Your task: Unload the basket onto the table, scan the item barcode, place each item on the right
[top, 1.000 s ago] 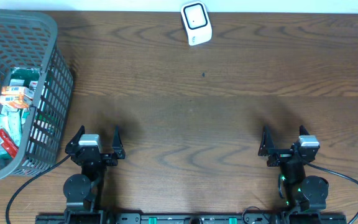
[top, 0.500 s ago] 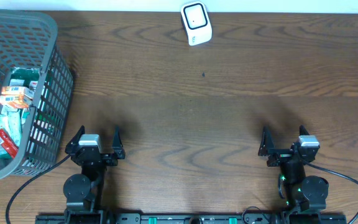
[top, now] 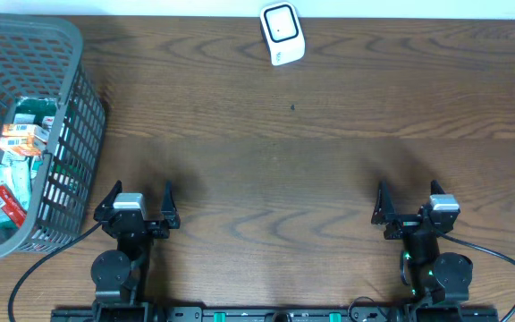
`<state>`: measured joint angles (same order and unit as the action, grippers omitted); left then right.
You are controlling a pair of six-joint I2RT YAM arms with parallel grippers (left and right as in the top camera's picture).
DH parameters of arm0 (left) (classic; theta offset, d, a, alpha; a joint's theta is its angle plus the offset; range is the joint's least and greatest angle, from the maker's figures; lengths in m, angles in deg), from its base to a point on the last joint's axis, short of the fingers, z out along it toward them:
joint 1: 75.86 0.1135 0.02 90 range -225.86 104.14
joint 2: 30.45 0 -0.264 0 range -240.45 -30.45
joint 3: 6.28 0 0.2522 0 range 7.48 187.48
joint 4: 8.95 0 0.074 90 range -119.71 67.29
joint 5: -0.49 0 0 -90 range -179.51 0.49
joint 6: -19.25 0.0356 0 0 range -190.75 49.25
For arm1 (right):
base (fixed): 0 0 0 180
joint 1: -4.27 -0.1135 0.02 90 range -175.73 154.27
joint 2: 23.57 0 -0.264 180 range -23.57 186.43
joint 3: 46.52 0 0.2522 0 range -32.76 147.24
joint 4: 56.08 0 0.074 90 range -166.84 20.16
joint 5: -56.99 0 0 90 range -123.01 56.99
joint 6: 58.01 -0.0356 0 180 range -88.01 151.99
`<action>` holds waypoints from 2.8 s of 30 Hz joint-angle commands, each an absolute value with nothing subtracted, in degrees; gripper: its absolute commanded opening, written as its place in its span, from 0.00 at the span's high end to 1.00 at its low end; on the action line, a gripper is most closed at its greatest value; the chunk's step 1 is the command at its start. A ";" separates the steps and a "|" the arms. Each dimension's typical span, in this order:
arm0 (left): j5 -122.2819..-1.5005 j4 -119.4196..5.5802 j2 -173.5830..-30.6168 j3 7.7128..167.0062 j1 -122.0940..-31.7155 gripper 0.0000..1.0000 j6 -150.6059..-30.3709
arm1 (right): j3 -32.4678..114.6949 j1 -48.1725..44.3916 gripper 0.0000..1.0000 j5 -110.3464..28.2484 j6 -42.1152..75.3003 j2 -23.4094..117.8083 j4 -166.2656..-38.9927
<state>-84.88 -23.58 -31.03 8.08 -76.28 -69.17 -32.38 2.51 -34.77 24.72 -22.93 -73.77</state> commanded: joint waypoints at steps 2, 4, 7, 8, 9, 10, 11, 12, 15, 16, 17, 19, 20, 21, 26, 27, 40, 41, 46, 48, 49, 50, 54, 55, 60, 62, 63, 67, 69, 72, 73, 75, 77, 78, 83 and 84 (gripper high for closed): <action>-82.50 -26.13 -30.84 7.71 -76.15 0.06 -68.34 | -32.47 2.03 0.01 -35.01 23.87 -22.82 -73.99; -82.50 -26.13 -30.84 7.71 -76.15 0.06 -68.34 | -32.47 2.03 0.01 -35.01 23.87 -22.82 -73.99; -82.50 -26.13 -30.84 7.71 -76.15 0.07 -68.34 | -32.47 2.03 0.01 -35.01 23.87 -22.82 -73.96; -82.50 -26.13 -30.84 7.71 -76.15 0.07 -68.34 | -32.47 2.03 0.01 -35.01 23.89 -22.82 -73.99; -82.50 -26.13 -30.84 7.71 -76.15 0.07 -68.34 | -32.47 2.03 0.01 -35.01 23.87 -22.82 -73.99; -82.50 -26.13 -30.86 7.71 -76.15 0.07 -68.34 | -32.47 2.03 0.01 -35.01 23.87 -22.82 -73.99; -82.48 -26.13 -30.86 7.71 -76.15 0.07 -68.34 | -32.47 2.03 0.01 -34.98 23.87 -22.82 -73.99; -82.50 -26.13 -30.86 7.71 -76.15 0.07 -68.34 | -32.47 2.03 0.01 -35.01 23.87 -22.82 -73.99; -82.48 -26.13 -30.86 7.71 -76.15 0.07 -68.34 | -32.47 2.03 0.01 -35.01 23.89 -22.82 -73.96; -82.50 -26.13 -30.86 7.71 -76.15 0.06 -68.34 | -32.47 2.03 0.01 -35.01 23.87 -22.82 -73.99; -82.48 -26.13 -30.86 7.71 -76.15 0.06 -68.34 | -32.47 2.03 0.01 -34.98 23.87 -22.82 -73.96; -82.50 -26.11 -30.86 7.71 -76.15 0.07 -68.34 | -32.47 2.03 0.01 -35.01 23.87 -22.82 -73.96; -82.41 -26.07 -30.86 7.71 -76.15 0.06 -68.40 | -32.47 2.03 0.01 -35.01 23.87 -22.82 -73.96; -82.39 -25.61 -30.86 7.71 -76.15 0.07 -68.42 | -32.47 2.03 0.01 -35.01 23.87 -22.82 -73.99; -80.99 -25.63 -30.86 7.71 -76.15 0.06 -68.36 | -32.47 2.03 0.01 -35.01 23.87 -22.82 -73.96; -81.17 -25.41 -30.86 7.71 -76.15 0.06 -68.36 | -32.47 2.03 0.01 -35.01 23.87 -22.82 -73.96; -74.90 -32.67 -32.43 13.37 -76.17 0.06 -76.34 | -32.47 2.03 0.01 -35.01 23.89 -22.82 -73.99; -74.90 -34.86 -33.24 15.23 -76.17 0.06 -77.43 | -32.47 2.03 0.01 -34.98 23.87 -22.82 -73.99; -70.26 -43.93 -40.52 27.56 -76.17 0.06 -78.61 | -32.47 2.03 0.01 -35.01 23.87 -22.82 -73.99; -67.75 -47.05 -44.95 33.66 -76.17 0.06 -78.61 | -32.47 2.03 0.01 -35.01 23.87 -22.82 -73.96; -67.31 -48.56 -47.27 36.70 -76.17 0.07 -78.63 | -32.47 2.03 0.01 -35.01 23.87 -22.82 -73.96; -66.81 -50.70 -50.00 40.39 -76.17 0.06 -78.61 | -32.47 2.03 0.01 -35.01 23.87 -22.82 -73.96; -66.15 -61.35 -63.56 58.01 -76.17 0.06 -78.28 | -32.47 2.03 0.01 -35.01 23.87 -22.82 -73.99; -66.15 -64.97 -68.15 64.10 -76.17 0.06 -78.00 | -32.47 2.03 0.01 -35.01 23.87 -22.82 -73.99; -66.20 -81.00 -87.84 90.40 -76.15 0.02 -72.77 | -32.47 2.03 0.01 -35.01 23.87 -22.82 -73.99; -66.42 -85.39 -94.92 99.45 -76.15 0.02 -72.49 | -32.47 2.03 0.01 -35.01 23.87 -22.82 -73.99; -66.72 -87.29 -98.88 104.58 -76.15 0.02 -72.47 | -32.47 2.03 0.01 -35.01 23.87 -22.82 -73.96; -70.96 -89.30 -110.20 118.29 -75.76 0.02 -72.45 | -32.47 2.03 0.01 -34.98 23.89 -22.80 -73.99; -71.14 -88.54 -114.13 122.35 -74.88 0.02 -72.40 | -32.47 2.03 0.01 -34.98 23.89 -22.80 -73.99; -71.25 -85.28 -117.15 123.60 -72.46 0.02 -69.19 | -32.47 2.03 0.01 -35.01 23.89 -22.80 -73.96; -72.16 -84.65 -117.72 123.60 -71.52 0.02 -69.23 | -32.47 2.03 0.01 -35.01 23.87 -22.80 -73.96; -76.14 -84.01 -118.39 123.60 -69.29 0.01 -75.44 | -32.47 2.03 0.01 -35.01 23.89 -22.80 -73.99; -81.67 -84.21 -118.61 123.60 -66.34 0.04 -84.16 | -32.47 2.03 0.01 -35.01 23.89 -22.80 -73.99; -83.90 -84.30 -118.66 123.60 -64.46 0.05 -87.59 | -32.47 2.03 0.01 -35.01 23.89 -22.80 -73.99; -91.14 -84.08 -119.71 123.51 -52.96 0.18 -96.01 | -32.47 2.03 0.01 -35.01 23.89 -22.80 -73.99; -92.05 -84.08 -120.21 123.40 -51.39 0.19 -96.18 | -32.47 2.03 0.01 -35.01 23.89 -22.80 -73.99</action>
